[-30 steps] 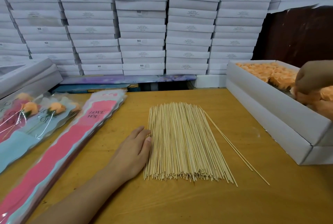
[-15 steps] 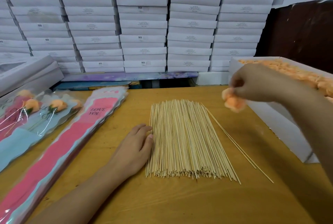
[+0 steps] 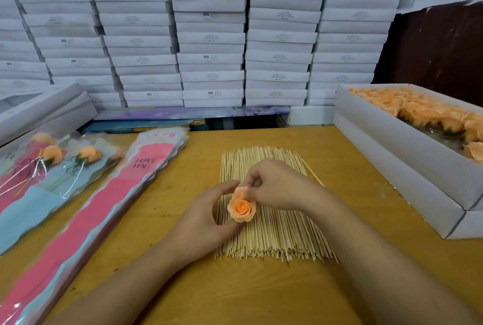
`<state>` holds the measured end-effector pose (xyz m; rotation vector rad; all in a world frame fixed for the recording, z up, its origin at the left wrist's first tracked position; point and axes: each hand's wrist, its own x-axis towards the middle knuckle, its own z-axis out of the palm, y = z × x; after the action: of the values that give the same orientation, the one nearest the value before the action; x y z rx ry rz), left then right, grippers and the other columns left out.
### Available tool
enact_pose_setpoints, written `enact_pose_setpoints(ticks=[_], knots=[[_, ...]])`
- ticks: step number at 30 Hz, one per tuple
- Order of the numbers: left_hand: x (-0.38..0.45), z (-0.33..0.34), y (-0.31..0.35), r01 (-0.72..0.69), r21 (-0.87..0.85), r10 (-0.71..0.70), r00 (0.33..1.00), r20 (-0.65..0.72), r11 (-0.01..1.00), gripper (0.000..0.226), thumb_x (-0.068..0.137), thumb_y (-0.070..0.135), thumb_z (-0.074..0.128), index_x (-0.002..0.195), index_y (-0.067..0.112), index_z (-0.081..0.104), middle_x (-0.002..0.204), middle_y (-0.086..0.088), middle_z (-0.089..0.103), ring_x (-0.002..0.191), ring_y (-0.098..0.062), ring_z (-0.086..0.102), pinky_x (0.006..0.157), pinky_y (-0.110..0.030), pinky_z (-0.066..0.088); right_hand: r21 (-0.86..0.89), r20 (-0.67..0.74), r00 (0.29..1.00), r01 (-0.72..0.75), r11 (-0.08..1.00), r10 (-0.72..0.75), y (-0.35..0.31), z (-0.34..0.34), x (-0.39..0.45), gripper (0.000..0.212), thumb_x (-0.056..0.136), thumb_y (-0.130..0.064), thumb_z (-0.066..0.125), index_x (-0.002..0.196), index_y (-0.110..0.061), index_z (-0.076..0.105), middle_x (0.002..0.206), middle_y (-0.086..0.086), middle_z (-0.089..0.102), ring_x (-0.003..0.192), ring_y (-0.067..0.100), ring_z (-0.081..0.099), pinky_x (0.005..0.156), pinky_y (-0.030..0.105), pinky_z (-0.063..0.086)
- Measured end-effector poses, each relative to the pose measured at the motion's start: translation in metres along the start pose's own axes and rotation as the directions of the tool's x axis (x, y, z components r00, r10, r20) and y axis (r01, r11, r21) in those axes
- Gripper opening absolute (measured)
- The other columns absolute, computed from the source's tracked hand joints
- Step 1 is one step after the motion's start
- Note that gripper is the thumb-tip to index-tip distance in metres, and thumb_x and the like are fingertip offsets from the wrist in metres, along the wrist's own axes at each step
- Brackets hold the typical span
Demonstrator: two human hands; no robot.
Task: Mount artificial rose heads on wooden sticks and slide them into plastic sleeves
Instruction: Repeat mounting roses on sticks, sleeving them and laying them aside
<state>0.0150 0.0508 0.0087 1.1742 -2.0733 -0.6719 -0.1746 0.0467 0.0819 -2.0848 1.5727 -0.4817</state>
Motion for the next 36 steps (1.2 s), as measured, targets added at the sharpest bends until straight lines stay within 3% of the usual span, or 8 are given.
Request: enact_pose_setpoints(ticks=[5,9,13,17,22,28,32,36], knots=[[-0.002,-0.003,0.003,0.024,-0.133,-0.026,1.000,-0.014,0.991,0.062,0.079,0.027,0.085,0.134,0.040,0.057,0.121,0.026,0.067,0.116,0.003,0.061,0.105,-0.035,0.050,0.034,-0.015,1.000,0.010,0.999,-0.010,-0.001,0.010,0.003,0.014,0.092,-0.021,0.067,0.080,-0.025,0.071,0.079,-0.010,0.067,0.071,0.004,0.063,0.056,0.018,0.044],[0.000,-0.002,0.001,0.056,-0.196,-0.062,0.998,-0.023,0.979,0.058,0.080,0.018,0.084,0.128,0.039,0.060,0.111,0.015,0.073,0.107,-0.004,0.067,0.100,-0.037,0.053,0.061,-0.018,0.999,0.038,0.997,-0.037,-0.001,0.007,0.002,0.017,0.096,-0.024,0.063,0.081,-0.029,0.069,0.082,-0.013,0.067,0.074,0.003,0.064,0.058,0.018,0.046],[0.003,-0.002,-0.002,0.106,-0.301,-0.125,0.991,-0.044,0.948,0.052,0.078,0.006,0.084,0.123,0.027,0.067,0.109,0.004,0.075,0.104,-0.011,0.069,0.096,-0.036,0.055,0.165,-0.085,0.996,0.022,0.986,-0.008,0.007,-0.007,0.000,0.016,0.099,-0.028,0.057,0.088,-0.031,0.068,0.086,-0.012,0.069,0.077,0.006,0.069,0.074,0.031,0.058],[0.006,-0.006,-0.004,0.102,-0.452,-0.151,0.986,-0.074,0.886,0.046,0.074,-0.001,0.084,0.113,0.022,0.072,0.107,-0.002,0.077,0.104,-0.022,0.070,0.091,-0.029,0.057,0.217,-0.147,0.986,-0.043,0.975,0.076,0.030,-0.026,-0.002,0.010,0.098,-0.028,0.057,0.094,-0.031,0.066,0.091,-0.008,0.071,0.075,0.003,0.070,0.078,0.032,0.059],[0.008,-0.010,-0.006,0.145,-0.588,-0.233,0.970,-0.076,0.796,0.042,0.060,0.024,0.088,0.100,0.023,0.076,0.101,0.001,0.078,0.094,-0.011,0.072,0.078,-0.016,0.054,0.206,-0.224,0.947,-0.185,0.961,0.230,0.065,-0.037,-0.009,0.009,0.095,-0.020,0.062,0.091,-0.027,0.067,0.090,-0.006,0.069,0.076,0.008,0.069,0.077,0.033,0.056],[0.009,-0.015,-0.012,0.234,-0.749,-0.347,0.938,0.005,0.620,0.046,0.061,0.042,0.089,0.105,0.032,0.077,0.106,0.000,0.075,0.093,-0.016,0.071,0.078,-0.031,0.059,0.052,-0.194,0.916,-0.349,0.936,0.352,0.093,-0.031,-0.011,0.010,0.093,-0.017,0.065,0.085,-0.017,0.072,0.086,-0.002,0.068,0.079,0.012,0.063,0.080,0.036,0.055],[0.010,-0.018,-0.014,0.231,-0.826,-0.352,0.935,0.042,0.514,0.047,0.056,0.042,0.091,0.099,0.025,0.080,0.096,-0.002,0.073,0.084,-0.013,0.071,0.071,-0.026,0.059,-0.013,-0.199,0.880,-0.441,0.897,0.430,0.107,-0.030,-0.014,0.014,0.091,-0.016,0.065,0.086,-0.008,0.075,0.086,0.012,0.071,0.073,0.017,0.064,0.062,0.029,0.048],[0.011,-0.020,-0.016,0.236,-0.857,-0.356,0.932,0.067,0.459,0.033,0.065,0.035,0.094,0.093,0.023,0.081,0.097,-0.004,0.074,0.084,-0.014,0.072,0.067,-0.026,0.059,0.020,-0.203,0.860,-0.474,0.880,0.468,0.112,-0.023,-0.014,0.020,0.089,-0.027,0.072,0.088,-0.007,0.075,0.089,0.013,0.073,0.066,0.016,0.058,0.059,0.027,0.044]])
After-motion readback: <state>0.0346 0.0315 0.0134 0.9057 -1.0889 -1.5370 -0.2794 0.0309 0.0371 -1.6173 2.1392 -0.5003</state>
